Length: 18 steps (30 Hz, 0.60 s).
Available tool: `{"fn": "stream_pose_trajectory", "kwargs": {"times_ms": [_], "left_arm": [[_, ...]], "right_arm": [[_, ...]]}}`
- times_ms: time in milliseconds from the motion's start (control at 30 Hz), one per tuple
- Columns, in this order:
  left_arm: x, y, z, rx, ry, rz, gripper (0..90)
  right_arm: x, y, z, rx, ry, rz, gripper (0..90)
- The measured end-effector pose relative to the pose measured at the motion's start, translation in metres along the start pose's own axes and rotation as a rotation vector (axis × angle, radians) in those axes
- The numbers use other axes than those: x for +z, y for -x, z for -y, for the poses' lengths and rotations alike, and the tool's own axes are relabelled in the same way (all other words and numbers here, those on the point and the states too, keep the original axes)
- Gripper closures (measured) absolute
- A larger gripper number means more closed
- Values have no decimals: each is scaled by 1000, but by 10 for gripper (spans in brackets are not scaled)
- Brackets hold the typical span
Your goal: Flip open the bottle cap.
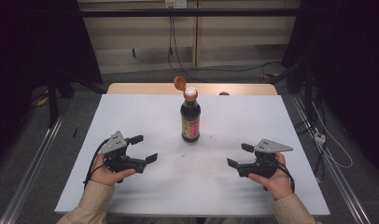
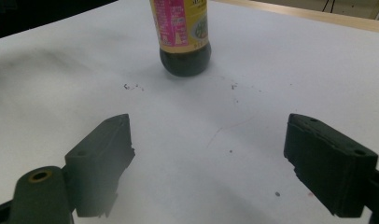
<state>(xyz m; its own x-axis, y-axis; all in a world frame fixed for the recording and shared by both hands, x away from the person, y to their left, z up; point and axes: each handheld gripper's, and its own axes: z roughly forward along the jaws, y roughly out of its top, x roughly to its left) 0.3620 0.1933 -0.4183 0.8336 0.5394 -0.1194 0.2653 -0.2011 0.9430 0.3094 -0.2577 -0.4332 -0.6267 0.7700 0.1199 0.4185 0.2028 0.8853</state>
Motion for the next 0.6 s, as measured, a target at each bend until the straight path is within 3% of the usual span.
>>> {"fn": "stream_pose_trajectory", "kwargs": {"times_ms": [433,600], "left_arm": [[-16,-4,11,14,-24,-30,74],[-18,-5,17,1,-39,-36,74]], "right_arm": [[-19,4,17,18,7,31,152],[-26,5,24,25,6,37,152]]}}
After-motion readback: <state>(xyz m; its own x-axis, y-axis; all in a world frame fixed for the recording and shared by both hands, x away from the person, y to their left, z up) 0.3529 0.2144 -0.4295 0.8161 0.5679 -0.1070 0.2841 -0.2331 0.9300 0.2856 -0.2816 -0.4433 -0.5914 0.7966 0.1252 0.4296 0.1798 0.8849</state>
